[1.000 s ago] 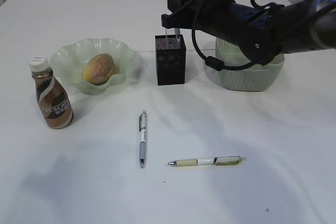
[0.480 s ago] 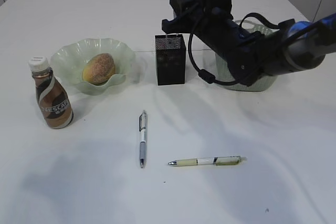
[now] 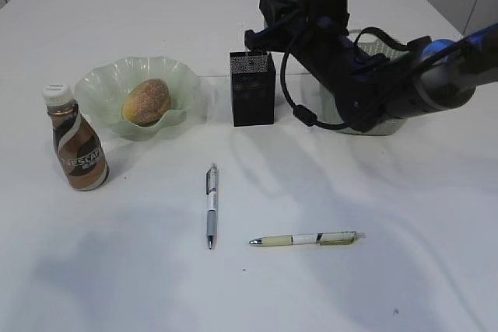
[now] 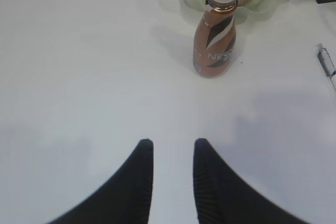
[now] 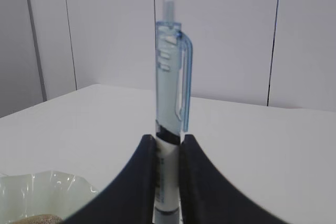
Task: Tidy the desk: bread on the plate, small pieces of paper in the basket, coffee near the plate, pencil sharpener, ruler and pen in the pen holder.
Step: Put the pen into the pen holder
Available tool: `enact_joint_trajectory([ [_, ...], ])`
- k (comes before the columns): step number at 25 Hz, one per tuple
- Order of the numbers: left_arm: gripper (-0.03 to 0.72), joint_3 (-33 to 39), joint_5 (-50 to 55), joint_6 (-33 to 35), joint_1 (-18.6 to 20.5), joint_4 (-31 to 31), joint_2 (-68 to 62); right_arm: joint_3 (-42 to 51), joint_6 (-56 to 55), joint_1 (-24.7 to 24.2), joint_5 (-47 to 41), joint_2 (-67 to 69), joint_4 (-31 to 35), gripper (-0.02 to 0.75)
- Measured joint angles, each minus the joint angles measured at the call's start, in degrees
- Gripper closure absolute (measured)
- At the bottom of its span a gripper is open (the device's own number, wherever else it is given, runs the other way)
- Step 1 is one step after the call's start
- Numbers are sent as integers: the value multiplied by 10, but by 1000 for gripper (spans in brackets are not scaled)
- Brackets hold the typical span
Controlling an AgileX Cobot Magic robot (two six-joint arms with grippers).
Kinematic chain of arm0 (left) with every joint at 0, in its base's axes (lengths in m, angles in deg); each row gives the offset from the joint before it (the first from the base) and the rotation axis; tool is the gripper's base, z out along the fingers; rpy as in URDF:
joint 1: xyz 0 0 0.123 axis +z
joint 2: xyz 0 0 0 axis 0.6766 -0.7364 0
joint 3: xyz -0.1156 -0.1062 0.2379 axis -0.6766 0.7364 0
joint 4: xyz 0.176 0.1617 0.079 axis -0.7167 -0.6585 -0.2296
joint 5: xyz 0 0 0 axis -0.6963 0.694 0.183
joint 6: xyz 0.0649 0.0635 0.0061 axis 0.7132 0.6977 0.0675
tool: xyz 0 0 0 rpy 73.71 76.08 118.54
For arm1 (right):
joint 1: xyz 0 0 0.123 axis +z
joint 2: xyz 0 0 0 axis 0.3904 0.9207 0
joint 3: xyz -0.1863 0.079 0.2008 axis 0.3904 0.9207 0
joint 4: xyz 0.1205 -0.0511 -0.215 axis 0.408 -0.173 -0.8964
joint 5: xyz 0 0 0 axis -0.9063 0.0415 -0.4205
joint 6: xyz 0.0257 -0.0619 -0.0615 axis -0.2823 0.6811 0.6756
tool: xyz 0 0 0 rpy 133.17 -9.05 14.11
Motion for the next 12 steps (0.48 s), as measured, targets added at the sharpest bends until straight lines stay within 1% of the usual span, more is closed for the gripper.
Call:
enact_joint_trajectory([
  [12,510,0,0,0,0,0,0,-12,0,0,3,23,0,636],
])
